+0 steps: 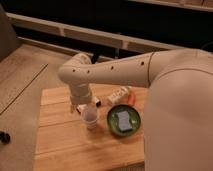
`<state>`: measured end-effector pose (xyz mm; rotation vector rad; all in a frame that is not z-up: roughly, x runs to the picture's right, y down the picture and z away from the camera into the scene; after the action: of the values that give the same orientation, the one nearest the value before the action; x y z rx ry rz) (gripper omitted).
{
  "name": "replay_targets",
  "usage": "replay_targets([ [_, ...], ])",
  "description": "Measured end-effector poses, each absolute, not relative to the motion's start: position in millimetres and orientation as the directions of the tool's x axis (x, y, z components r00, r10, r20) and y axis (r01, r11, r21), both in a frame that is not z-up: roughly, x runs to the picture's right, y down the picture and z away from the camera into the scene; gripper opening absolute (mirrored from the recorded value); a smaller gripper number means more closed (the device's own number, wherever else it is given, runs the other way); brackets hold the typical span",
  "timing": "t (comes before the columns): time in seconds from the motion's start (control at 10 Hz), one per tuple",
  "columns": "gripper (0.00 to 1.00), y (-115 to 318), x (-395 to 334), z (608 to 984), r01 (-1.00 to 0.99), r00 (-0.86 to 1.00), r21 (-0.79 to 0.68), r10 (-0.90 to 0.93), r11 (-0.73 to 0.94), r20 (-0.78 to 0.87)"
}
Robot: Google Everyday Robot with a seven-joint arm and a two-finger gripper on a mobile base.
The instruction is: Stand the bottle upright
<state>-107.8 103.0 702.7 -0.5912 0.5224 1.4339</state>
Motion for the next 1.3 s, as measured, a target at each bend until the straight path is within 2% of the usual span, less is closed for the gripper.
replay_targets([
  [0.6,0.65,99,-110,703,-0.998,0.068,-0.058,0.762,0.040,-0.644],
  [0.9,0.65,41,-113,718,-0.996,-0.069,-0.021,0.862,-0.092,-0.503],
  [1.1,0.65,-16,-85,734,-0.976,-0.204,0.003,0.910,-0.218,-0.361],
  [1.3,0.65,-45,-57,742,-0.956,-0.288,0.022,0.919,-0.294,-0.268],
])
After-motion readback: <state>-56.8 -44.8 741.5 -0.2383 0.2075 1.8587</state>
